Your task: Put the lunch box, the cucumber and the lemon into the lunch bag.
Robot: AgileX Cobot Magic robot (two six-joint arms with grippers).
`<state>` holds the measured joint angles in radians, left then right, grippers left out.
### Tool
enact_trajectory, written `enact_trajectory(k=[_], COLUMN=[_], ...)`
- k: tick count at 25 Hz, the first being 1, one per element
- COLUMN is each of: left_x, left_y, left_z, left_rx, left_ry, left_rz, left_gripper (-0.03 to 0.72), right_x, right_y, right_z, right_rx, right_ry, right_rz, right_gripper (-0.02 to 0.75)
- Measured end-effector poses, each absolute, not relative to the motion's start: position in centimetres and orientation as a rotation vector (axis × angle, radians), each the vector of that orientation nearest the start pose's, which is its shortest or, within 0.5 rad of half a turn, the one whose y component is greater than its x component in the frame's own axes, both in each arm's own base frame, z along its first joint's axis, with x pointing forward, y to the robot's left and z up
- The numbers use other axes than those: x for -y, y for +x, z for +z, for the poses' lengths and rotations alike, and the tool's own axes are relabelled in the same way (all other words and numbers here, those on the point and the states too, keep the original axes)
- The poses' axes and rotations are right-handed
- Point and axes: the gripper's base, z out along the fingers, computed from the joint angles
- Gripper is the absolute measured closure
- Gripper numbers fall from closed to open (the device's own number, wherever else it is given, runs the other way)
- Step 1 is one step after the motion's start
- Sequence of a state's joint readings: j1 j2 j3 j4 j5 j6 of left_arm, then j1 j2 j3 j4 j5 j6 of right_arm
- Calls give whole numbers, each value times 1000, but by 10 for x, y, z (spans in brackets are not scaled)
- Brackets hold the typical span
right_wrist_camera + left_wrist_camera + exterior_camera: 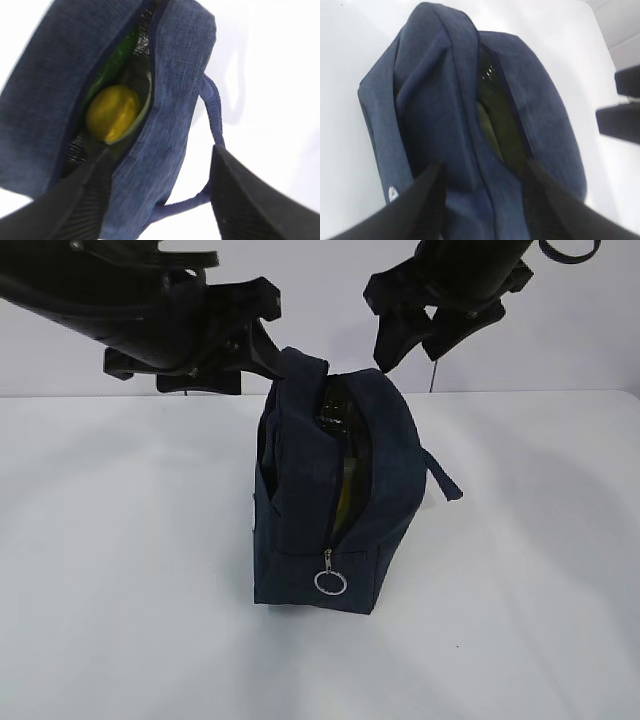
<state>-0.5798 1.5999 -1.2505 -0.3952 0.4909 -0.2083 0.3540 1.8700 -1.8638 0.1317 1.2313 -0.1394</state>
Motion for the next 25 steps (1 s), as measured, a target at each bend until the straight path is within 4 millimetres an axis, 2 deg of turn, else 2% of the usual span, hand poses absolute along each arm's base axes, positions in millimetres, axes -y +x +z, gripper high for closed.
enact_trajectory(k=[7, 12, 14, 20, 22, 25], left_x=[195, 182, 177, 164, 161, 158], left_y=[265, 242, 234, 214, 209, 205], left_z=[334, 362, 370, 385, 386, 388], left_rx=[-2420, -2373, -2363, -2372, -2386, -2399], left_ry=[219, 246, 259, 306, 319, 331], left_rz=[-750, -774, -779, -755, -746, -738], left_gripper=[326, 326, 325, 325, 325, 326], right_x=[-146, -135, -132, -133, -132, -127], right_y=[350, 306, 286, 215, 197, 182], right_z=[379, 388, 386, 368, 356, 324], right_rx=[-2589, -2598, -2598, -2358, -2297, -2283], right_ry=[-566, -568, -567, -566, -560, -527], right_rz=[337, 373, 385, 479, 512, 537], right_gripper=[265, 265, 267, 270, 270, 270])
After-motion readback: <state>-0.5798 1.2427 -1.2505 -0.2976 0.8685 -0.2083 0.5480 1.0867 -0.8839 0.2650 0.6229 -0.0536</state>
